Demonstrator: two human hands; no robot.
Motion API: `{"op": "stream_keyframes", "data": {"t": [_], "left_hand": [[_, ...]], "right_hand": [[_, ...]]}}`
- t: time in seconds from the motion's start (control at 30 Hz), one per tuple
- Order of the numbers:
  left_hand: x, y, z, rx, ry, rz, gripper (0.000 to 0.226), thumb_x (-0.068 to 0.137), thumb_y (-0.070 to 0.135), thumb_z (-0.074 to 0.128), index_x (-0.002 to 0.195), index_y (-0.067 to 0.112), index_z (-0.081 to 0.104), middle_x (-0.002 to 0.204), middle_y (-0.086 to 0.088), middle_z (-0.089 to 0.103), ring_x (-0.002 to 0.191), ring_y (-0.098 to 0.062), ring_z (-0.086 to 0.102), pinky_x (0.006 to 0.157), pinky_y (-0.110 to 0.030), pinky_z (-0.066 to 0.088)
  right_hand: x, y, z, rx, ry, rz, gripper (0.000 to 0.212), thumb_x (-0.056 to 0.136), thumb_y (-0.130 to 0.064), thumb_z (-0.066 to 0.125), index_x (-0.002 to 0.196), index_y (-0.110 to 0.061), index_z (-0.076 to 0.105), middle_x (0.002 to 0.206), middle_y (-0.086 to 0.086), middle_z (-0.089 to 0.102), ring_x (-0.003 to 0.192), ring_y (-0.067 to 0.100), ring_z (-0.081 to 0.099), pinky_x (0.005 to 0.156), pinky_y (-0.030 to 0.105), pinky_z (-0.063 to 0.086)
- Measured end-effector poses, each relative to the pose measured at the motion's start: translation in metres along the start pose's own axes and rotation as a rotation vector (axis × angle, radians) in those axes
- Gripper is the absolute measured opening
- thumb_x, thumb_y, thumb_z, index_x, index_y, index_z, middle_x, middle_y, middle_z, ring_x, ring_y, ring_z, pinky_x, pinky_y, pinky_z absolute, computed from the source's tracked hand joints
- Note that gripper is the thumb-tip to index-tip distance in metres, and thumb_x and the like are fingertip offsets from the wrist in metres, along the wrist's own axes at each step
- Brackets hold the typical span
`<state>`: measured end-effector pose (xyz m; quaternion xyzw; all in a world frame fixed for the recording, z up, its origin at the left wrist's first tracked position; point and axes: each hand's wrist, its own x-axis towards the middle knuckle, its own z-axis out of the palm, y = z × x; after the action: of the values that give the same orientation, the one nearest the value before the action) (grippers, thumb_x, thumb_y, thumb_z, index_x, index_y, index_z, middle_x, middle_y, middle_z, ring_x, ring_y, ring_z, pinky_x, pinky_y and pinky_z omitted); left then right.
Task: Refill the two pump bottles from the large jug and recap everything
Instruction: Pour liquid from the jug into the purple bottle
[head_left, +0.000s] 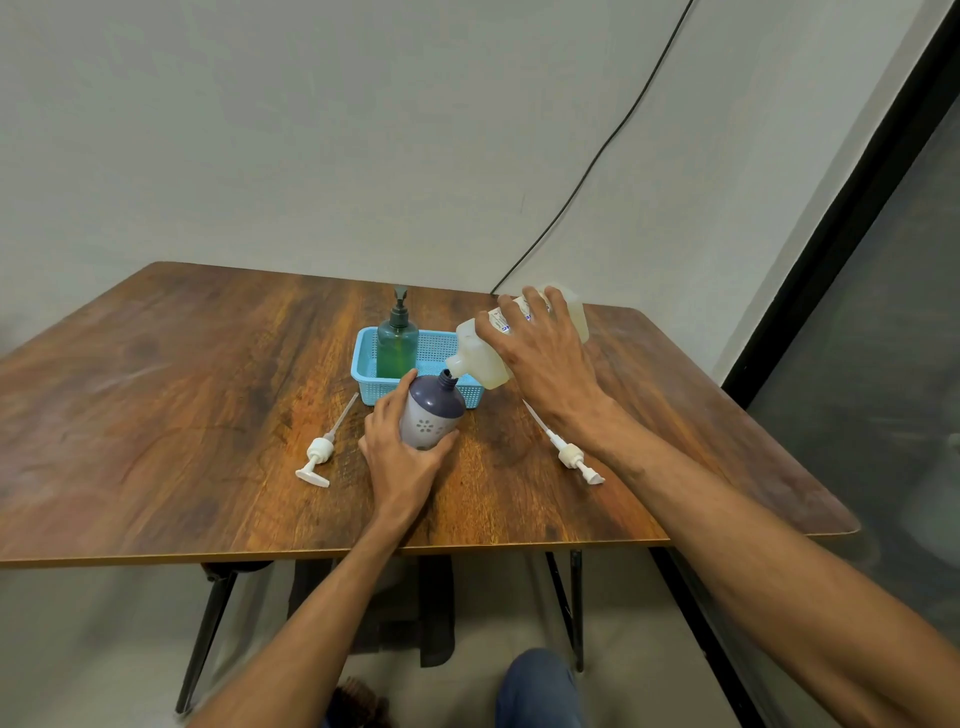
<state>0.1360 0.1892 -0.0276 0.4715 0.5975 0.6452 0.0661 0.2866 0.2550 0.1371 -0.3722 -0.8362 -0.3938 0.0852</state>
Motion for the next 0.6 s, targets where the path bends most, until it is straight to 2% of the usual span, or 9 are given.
{"op": "stream_keyframes", "data": {"t": [0.37,0.6], "left_hand": [[0.0011,0.0001,0.0000,0.000,0.002,-0.004,0.089,0.070,0.045,0.083,0.148,0.037,0.041,0.144,-0.001,0.054,0.128,-0.018,0.049,0.107,-0.059,0.043],[0.0003,-0.0003,0.0009,0.002,0.011,0.000,0.089,0.070,0.044,0.084,0.148,0.032,0.043,0.142,-0.001,0.055,0.127,-0.016,0.050,0.105,-0.060,0.045]], "right_hand": [[0.0042,-0.0004,0.0019,-0.033,0.002,-0.010,0.068,0.069,-0.023,0.087,0.128,-0.018,0.055,0.125,0.019,0.062,0.113,0.042,0.057,0.099,0.057,0.043],[0.0049,-0.0008,0.0000,-0.036,0.008,-0.021,0.067,0.068,-0.019,0.087,0.128,-0.016,0.056,0.126,0.021,0.061,0.115,0.045,0.056,0.101,0.058,0.041]]}}
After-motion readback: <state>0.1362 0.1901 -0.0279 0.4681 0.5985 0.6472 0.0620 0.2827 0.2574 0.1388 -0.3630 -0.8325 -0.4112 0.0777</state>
